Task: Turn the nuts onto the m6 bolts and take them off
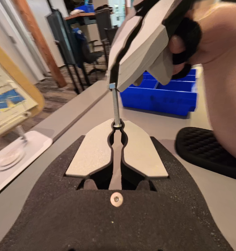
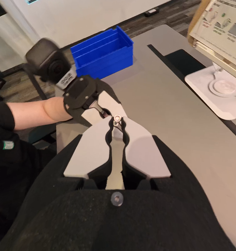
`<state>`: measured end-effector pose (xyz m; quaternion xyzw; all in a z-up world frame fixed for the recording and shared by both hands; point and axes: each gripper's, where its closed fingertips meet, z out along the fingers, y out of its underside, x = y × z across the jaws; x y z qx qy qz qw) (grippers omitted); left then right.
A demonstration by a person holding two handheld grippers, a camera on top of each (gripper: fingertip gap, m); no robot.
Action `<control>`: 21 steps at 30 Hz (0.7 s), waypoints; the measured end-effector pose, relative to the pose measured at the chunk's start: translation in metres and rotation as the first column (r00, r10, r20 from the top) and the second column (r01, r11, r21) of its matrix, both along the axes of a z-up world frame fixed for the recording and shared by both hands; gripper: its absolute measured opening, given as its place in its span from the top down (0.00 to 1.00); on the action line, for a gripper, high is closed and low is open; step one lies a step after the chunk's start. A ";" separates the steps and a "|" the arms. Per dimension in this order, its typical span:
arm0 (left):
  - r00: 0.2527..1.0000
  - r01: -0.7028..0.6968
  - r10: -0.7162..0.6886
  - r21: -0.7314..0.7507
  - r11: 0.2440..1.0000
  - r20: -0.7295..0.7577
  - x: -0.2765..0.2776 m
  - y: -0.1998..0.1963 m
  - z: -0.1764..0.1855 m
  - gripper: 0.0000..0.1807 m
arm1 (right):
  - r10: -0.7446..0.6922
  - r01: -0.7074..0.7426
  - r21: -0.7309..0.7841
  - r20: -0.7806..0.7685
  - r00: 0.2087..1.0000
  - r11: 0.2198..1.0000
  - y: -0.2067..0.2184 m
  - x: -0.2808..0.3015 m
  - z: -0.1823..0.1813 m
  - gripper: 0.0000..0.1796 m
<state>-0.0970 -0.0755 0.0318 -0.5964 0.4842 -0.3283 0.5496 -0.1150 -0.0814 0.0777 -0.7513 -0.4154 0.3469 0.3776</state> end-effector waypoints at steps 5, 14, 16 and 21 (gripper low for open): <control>0.922 0.388 -0.377 -0.222 0.895 0.091 0.001 -0.053 0.012 0.98 | 0.297 -0.289 0.126 -0.045 0.954 0.949 -0.036 -0.002 0.012 0.95; 0.796 0.601 -0.581 -0.342 0.722 0.172 -0.005 -0.089 0.015 0.98 | 0.506 -0.478 0.333 0.000 0.862 0.813 -0.062 -0.003 0.013 0.95; 0.771 0.631 -0.602 -0.372 0.681 0.207 -0.007 -0.093 0.018 0.98 | 0.522 -0.488 0.359 0.005 0.853 0.795 -0.064 -0.003 0.013 0.95; 0.700 0.703 -0.658 -0.428 0.568 0.276 -0.011 -0.105 0.020 0.98 | 0.569 -0.528 0.422 0.034 0.822 0.737 -0.071 -0.003 0.012 0.95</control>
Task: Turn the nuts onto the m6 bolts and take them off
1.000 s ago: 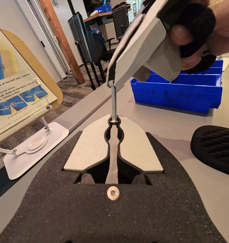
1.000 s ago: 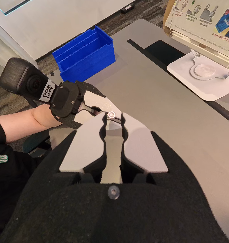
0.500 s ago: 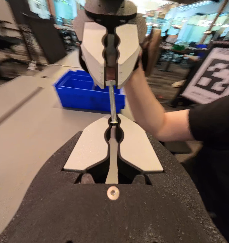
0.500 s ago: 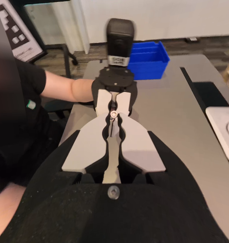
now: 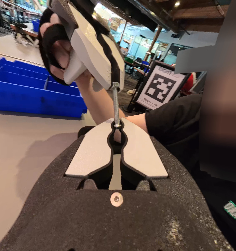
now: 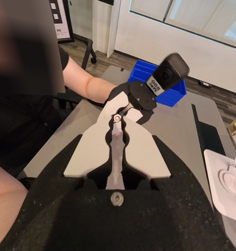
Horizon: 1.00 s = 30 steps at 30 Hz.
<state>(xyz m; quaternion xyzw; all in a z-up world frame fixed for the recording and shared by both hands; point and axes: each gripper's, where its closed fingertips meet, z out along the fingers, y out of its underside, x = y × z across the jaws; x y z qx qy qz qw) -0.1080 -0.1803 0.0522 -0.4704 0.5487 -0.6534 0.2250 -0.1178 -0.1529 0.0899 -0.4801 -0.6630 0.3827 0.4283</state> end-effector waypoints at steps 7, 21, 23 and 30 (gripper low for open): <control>1.000 0.028 -0.028 0.040 0.999 0.000 0.000 -0.008 -0.002 0.98 | 0.052 -0.051 0.054 -0.009 0.999 0.997 -0.010 0.000 0.000 0.95; 0.995 -0.061 0.076 0.186 0.981 -0.072 0.006 0.002 -0.018 0.98 | -0.008 0.007 0.014 0.072 0.997 1.000 -0.004 0.000 -0.010 0.95; 0.992 -0.070 0.091 0.208 0.976 -0.091 0.007 0.004 -0.022 0.98 | -0.012 0.011 0.014 0.088 0.996 1.000 -0.004 -0.001 -0.012 0.95; 0.982 -0.118 0.155 0.280 0.953 -0.111 0.011 0.011 -0.030 0.98 | -0.036 0.034 0.019 0.111 0.993 0.999 0.000 -0.001 -0.017 0.95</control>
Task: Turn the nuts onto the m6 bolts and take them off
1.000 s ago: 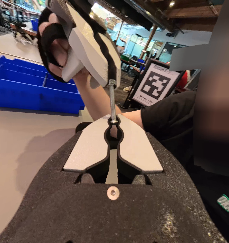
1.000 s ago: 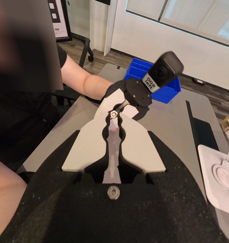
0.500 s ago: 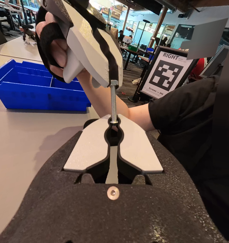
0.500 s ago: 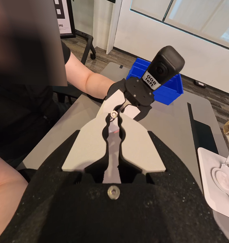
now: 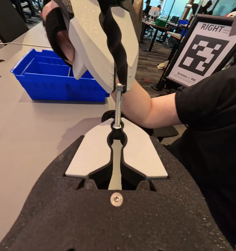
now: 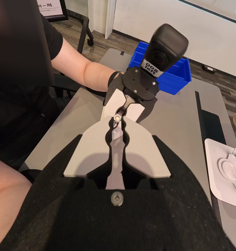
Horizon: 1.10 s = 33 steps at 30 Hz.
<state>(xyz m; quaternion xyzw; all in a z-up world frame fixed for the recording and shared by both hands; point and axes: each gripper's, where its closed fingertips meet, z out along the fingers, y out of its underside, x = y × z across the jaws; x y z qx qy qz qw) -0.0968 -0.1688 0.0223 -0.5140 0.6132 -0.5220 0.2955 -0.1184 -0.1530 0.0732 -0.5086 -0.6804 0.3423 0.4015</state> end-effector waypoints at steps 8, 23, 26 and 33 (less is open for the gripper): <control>0.958 -0.286 0.284 0.156 0.946 0.034 0.007 0.040 0.004 0.98 | -0.385 0.381 -0.144 0.000 0.923 0.913 0.042 0.008 0.018 0.83; 0.761 -0.637 0.634 0.348 0.688 0.141 -0.005 0.095 0.011 0.98 | -0.716 0.721 -0.249 0.128 0.686 0.646 0.067 -0.001 0.013 0.85; 0.759 -0.639 0.635 0.345 0.687 0.141 -0.006 0.095 0.011 0.98 | -0.710 0.725 -0.242 0.162 0.685 0.644 0.068 0.000 0.006 0.89; 0.834 -0.545 0.543 0.307 0.780 0.100 -0.003 0.080 0.011 0.98 | -0.594 0.614 -0.198 0.155 0.790 0.764 0.053 -0.003 0.007 0.94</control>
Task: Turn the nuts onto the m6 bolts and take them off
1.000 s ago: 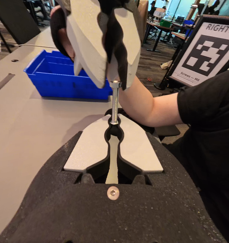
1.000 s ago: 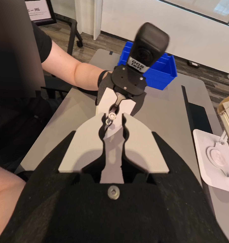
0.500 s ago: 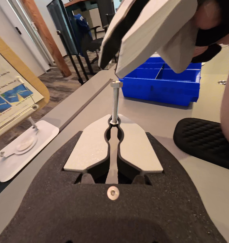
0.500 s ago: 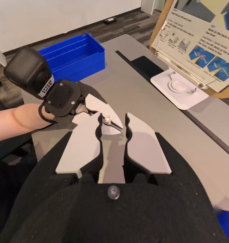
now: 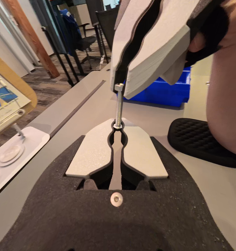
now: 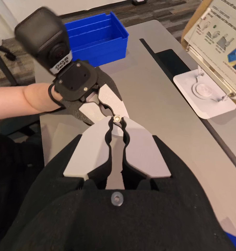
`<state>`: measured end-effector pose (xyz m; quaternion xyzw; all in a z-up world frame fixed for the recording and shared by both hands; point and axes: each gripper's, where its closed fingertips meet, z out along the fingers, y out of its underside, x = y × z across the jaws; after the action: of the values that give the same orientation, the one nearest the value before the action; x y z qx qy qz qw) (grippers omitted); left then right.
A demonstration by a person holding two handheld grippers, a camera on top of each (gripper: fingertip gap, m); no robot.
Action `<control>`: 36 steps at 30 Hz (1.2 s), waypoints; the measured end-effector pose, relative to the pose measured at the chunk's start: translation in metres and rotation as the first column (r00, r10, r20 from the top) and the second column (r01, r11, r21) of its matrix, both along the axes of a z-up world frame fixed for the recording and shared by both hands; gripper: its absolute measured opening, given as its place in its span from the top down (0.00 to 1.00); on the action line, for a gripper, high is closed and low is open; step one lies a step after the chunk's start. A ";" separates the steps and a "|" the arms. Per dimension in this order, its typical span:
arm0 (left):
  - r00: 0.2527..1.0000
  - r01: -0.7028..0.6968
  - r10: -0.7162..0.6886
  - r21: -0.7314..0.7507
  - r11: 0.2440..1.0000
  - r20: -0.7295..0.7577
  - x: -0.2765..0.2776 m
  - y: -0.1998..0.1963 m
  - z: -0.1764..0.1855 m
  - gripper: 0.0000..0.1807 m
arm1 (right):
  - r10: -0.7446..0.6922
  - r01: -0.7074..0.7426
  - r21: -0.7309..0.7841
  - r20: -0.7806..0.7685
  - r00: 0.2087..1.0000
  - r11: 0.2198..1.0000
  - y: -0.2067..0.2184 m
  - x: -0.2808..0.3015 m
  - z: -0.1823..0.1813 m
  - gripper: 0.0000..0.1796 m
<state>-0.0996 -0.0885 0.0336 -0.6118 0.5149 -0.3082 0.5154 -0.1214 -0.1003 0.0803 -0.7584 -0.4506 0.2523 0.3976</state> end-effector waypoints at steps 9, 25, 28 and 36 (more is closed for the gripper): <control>0.862 0.495 -0.507 -0.230 0.838 0.007 -0.002 -0.081 -0.004 0.98 | 0.509 -0.508 0.190 0.049 0.859 0.840 -0.059 -0.003 0.000 0.94; 0.844 0.516 -0.535 -0.318 0.796 0.031 -0.002 -0.078 -0.016 0.98 | 0.290 -0.255 0.281 -0.092 0.953 0.925 -0.022 0.025 0.033 0.94; 0.868 0.478 -0.497 -0.297 0.827 0.014 -0.005 -0.069 -0.014 0.98 | -0.053 0.067 0.360 -0.049 0.997 0.931 -0.025 0.071 0.058 0.94; 0.898 0.429 -0.440 -0.263 0.864 0.019 -0.008 -0.058 -0.002 0.98 | -0.688 0.701 0.026 0.225 0.690 0.712 -0.032 0.283 -0.025 0.94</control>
<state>-0.1072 -0.1470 0.0311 -0.5487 0.6048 -0.4685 0.3371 0.1615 -0.1326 0.0553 -0.9072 -0.1630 0.0122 0.3877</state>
